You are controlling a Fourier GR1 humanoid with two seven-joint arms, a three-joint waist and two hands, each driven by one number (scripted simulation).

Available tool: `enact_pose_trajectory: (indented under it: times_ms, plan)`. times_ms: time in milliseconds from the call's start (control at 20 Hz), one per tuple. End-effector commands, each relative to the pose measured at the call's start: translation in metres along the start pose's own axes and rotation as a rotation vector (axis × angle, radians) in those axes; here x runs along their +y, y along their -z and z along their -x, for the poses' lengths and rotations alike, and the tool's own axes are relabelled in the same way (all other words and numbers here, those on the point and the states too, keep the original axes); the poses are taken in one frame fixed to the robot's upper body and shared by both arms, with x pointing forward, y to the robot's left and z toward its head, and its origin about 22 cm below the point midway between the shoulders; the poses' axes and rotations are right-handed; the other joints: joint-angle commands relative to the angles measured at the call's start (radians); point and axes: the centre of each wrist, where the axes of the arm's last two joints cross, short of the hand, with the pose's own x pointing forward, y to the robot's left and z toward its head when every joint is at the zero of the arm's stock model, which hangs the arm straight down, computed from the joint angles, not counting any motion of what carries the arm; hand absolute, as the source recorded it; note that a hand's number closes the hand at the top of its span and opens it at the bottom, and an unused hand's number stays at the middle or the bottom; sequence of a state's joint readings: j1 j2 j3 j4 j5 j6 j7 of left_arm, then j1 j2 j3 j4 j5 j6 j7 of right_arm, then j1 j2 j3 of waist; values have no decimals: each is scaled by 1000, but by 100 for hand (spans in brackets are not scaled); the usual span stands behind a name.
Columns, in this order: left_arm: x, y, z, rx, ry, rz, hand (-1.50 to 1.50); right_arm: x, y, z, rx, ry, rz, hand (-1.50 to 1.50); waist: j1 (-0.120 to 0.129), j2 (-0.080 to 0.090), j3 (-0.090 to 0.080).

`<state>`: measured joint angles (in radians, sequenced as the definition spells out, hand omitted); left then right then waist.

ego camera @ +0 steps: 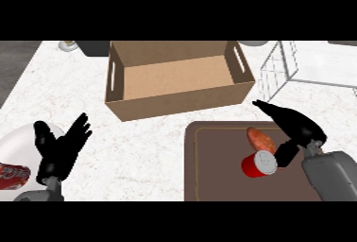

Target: Pick the sweet potato from the tray and place it in the tiered shelf

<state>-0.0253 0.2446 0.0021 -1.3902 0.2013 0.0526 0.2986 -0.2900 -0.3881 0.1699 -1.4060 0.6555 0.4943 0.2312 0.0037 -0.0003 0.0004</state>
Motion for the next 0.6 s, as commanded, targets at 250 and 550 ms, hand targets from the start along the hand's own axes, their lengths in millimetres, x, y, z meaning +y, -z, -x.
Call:
enact_pose_trajectory:
  times_ms: [250, 550]
  plan:
    - [6, 5, 2, 10, -4, -6, 0, 32, 6, 5, -47, 14, 4, -150, -3, 0, 0]
    - [-6, 6, 0, 5, 2, 21, 0, 45, 24, 10, -108, -150, -208, 150, 9, 2, 0]
